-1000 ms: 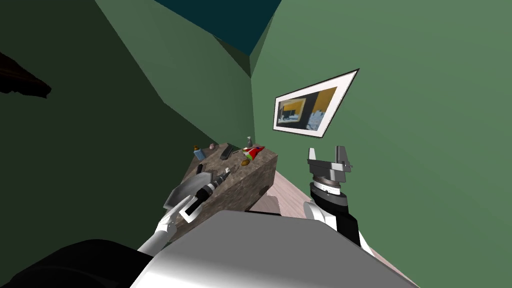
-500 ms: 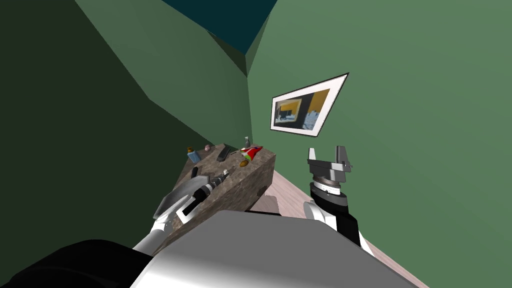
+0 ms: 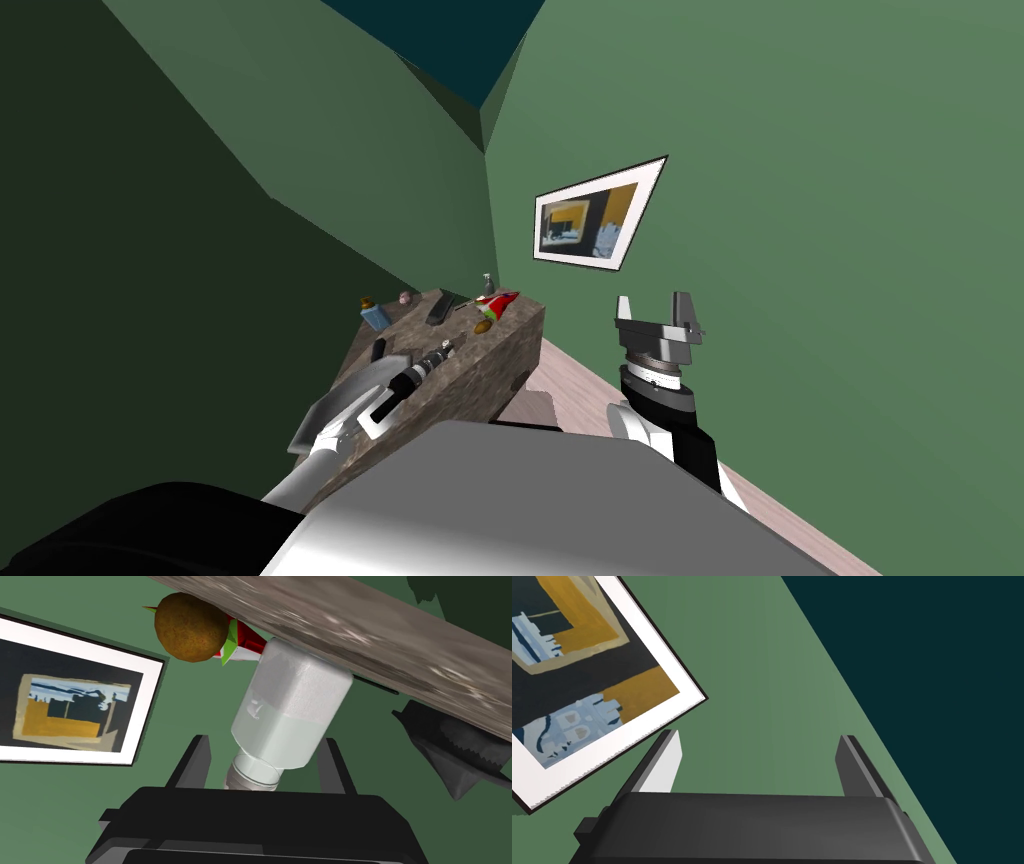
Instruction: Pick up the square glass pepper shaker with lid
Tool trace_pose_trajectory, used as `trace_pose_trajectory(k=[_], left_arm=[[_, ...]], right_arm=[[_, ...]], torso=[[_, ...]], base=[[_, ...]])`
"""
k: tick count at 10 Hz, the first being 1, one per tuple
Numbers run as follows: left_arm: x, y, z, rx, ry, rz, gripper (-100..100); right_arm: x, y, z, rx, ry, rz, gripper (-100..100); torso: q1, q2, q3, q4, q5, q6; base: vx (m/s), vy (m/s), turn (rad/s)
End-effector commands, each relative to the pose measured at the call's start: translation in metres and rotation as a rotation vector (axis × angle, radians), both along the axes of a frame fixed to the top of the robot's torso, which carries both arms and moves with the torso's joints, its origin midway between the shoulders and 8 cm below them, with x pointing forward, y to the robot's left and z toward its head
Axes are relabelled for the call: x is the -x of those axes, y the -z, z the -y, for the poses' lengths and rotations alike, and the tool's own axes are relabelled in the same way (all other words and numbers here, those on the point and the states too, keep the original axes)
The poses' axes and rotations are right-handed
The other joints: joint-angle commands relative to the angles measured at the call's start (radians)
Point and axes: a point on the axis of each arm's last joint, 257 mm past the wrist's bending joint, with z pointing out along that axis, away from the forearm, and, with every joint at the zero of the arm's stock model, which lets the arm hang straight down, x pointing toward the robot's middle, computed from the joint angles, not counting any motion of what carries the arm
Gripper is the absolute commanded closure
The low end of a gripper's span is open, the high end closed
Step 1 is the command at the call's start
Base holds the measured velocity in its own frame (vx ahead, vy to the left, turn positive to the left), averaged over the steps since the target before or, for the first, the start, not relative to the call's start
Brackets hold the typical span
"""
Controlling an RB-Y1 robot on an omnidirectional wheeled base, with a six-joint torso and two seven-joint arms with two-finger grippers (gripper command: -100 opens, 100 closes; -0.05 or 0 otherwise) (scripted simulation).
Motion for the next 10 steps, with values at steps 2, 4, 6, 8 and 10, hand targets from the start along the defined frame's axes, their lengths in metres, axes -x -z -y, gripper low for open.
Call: trace_pose_trajectory(k=[2,4,6,8,10], left_arm=[[0.0,-0.001,0.001,-0.003,0.003,0.002,100],[0.0,-0.001,0.001,-0.004,0.004,0.002,100],[0.004,-0.001,0.007,0.002,0.019,0.001,100],[0.015,-0.002,0.017,0.003,0.053,-0.001,100],[0.013,0.0,0.015,0.004,0.044,-0.001,0]], right_arm=[[0.0,0.0,0.0,0.0,0.0,0.0,0],[0.0,0.0,0.0,0.0,0.0,0.0,0],[0.0,0.0,0.0,0.0,0.0,0.0,0],[0.0,0.0,0.0,0.0,0.0,0.0,0],[0.0,0.0,0.0,0.0,0.0,0.0,0]], torso=[[0.001,-0.001,-0.001,0.0,0.001,-0.001],[0.002,-0.001,-0.001,-0.001,0.001,-0.001],[0.002,-0.002,-0.001,-0.001,0.001,-0.001],[0.003,-0.003,-0.002,-0.002,0.001,-0.003],[0.002,-0.004,-0.002,-0.001,0.001,-0.001]], base=[[0.0,0.0,0.0],[0.0,0.0,0.0],[0.011,0.003,0.099],[0.059,0.001,0.226],[0.011,-0.002,0.015]])
